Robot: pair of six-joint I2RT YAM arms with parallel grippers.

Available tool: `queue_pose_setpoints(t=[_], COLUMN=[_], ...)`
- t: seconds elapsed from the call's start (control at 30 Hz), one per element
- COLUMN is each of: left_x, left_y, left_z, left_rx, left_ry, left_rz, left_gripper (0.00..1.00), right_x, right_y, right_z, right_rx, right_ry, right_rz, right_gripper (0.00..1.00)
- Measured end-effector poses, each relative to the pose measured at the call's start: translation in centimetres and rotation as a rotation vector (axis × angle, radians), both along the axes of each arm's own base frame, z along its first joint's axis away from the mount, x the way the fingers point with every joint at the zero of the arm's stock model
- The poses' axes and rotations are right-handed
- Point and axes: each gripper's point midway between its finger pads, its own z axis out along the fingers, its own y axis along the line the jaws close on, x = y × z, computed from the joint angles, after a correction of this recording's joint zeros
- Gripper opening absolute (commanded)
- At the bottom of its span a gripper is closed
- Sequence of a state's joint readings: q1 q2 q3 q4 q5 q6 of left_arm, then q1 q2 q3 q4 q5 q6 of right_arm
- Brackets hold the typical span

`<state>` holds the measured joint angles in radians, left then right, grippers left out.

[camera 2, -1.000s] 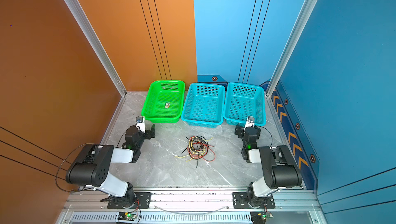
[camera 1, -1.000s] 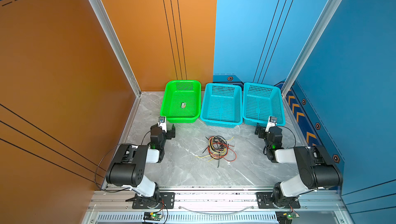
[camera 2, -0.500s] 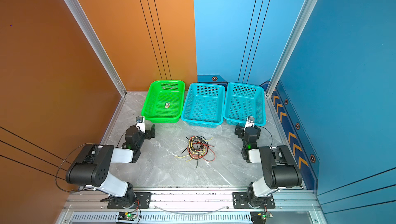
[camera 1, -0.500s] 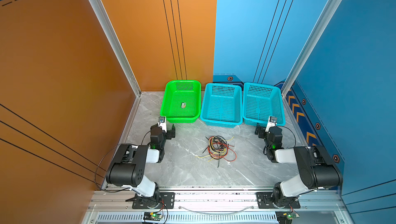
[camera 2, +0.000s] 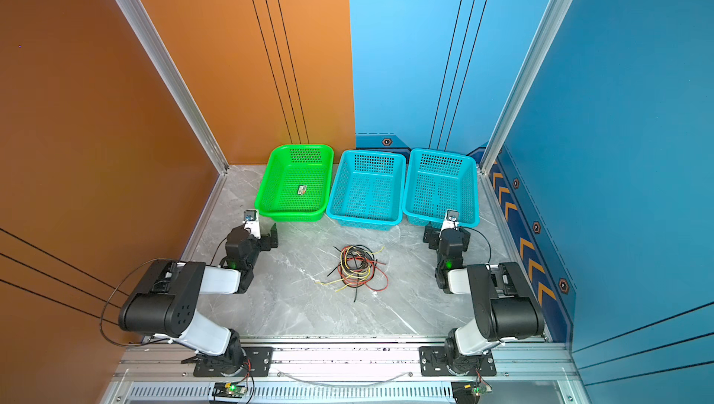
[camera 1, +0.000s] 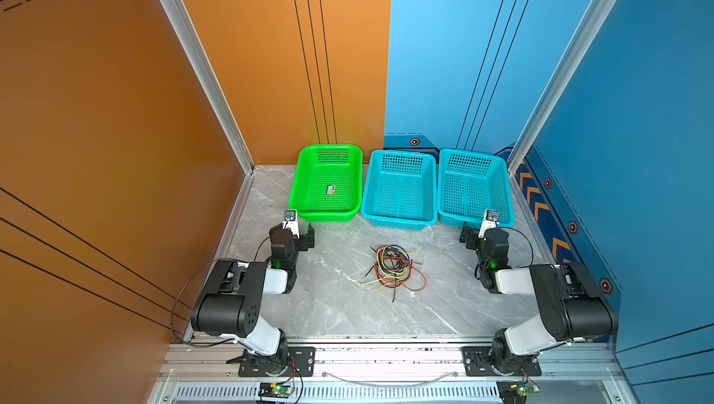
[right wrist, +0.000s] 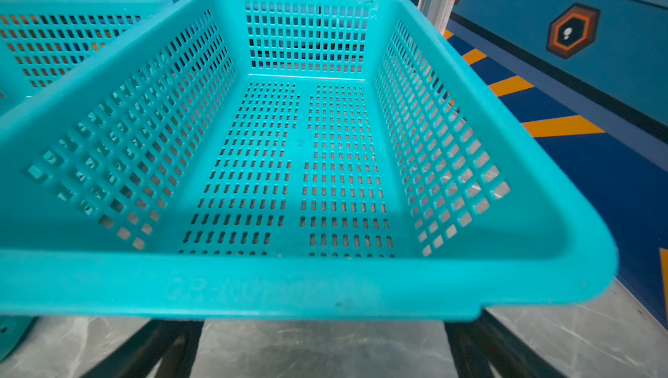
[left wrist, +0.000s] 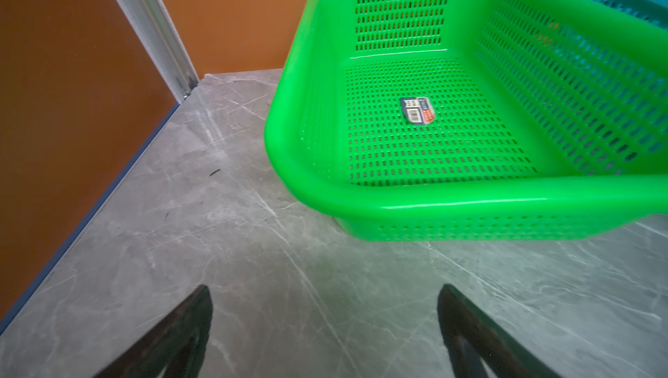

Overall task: Untangle and sort cables by color
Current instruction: Untie the cable.

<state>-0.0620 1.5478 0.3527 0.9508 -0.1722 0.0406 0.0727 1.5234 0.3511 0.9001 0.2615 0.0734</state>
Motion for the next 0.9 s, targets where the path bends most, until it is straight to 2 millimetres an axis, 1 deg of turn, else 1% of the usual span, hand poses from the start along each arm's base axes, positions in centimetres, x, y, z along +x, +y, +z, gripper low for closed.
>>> queue_pose_setpoints(t=[0.03,0.1,0.17,0.27,0.33,0.37,0.4,0.43,0.5,0.6,0.67,0.77,0.9], left_x=[-0.2,-0.6,-1.0,-2.2,-3.0,-3.4,-3.7,-4.0,-4.6,-5.7,-6.5,-7.8,-8.9], left_y=[-0.2,-1.0,-2.9,-5.6,-6.9,-7.3,-7.6,-7.9,-8.4,-9.6,-10.7,-12.5,-14.7], left_z=[0.2,1.6,4.3,8.0,9.6,10.4,11.0,11.7,12.9,13.9,14.2,14.2,13.3], left_rx=[0.014,0.051,0.091,0.101,0.081,0.065,0.045,0.018,-0.039,-0.121,-0.168,-0.227,-0.301], left_ry=[0.005,-0.016,-0.079,-0.17,-0.199,-0.207,-0.211,-0.217,-0.223,-0.224,-0.214,-0.187,-0.128], left_rz=[0.008,0.011,-0.008,-0.05,-0.087,-0.107,-0.12,-0.133,-0.162,-0.241,-0.302,-0.384,-0.462], left_gripper=[0.98,0.98,0.98,0.98,0.98,0.98,0.98,0.98,0.98,0.98,0.98,0.98,0.98], right_x=[-0.2,-0.7,-1.1,-1.9,-3.0,-3.6,-4.1,-4.5,-5.1,-5.8,-6.5,-7.8,-9.4], right_y=[-0.1,0.1,0.5,-0.2,-0.8,-0.9,-1.0,-0.9,-0.3,1.8,3.7,7.3,12.6], right_z=[0.3,1.8,5.3,12.1,15.2,16.4,16.9,17.2,17.0,15.6,14.3,11.9,8.7], right_rx=[-0.011,-0.026,0.005,0.13,0.209,0.248,0.274,0.299,0.33,0.363,0.381,0.397,0.399], right_ry=[0.006,0.002,-0.055,-0.211,-0.288,-0.311,-0.313,-0.302,-0.247,-0.119,-0.033,0.103,0.277], right_rz=[-0.017,-0.036,-0.037,-0.059,-0.053,-0.04,-0.031,-0.019,0.013,0.086,0.145,0.249,0.391], right_gripper=[1.0,1.0,1.0,1.0,1.0,1.0,1.0,1.0,0.98,0.94,0.92,0.88,0.82])
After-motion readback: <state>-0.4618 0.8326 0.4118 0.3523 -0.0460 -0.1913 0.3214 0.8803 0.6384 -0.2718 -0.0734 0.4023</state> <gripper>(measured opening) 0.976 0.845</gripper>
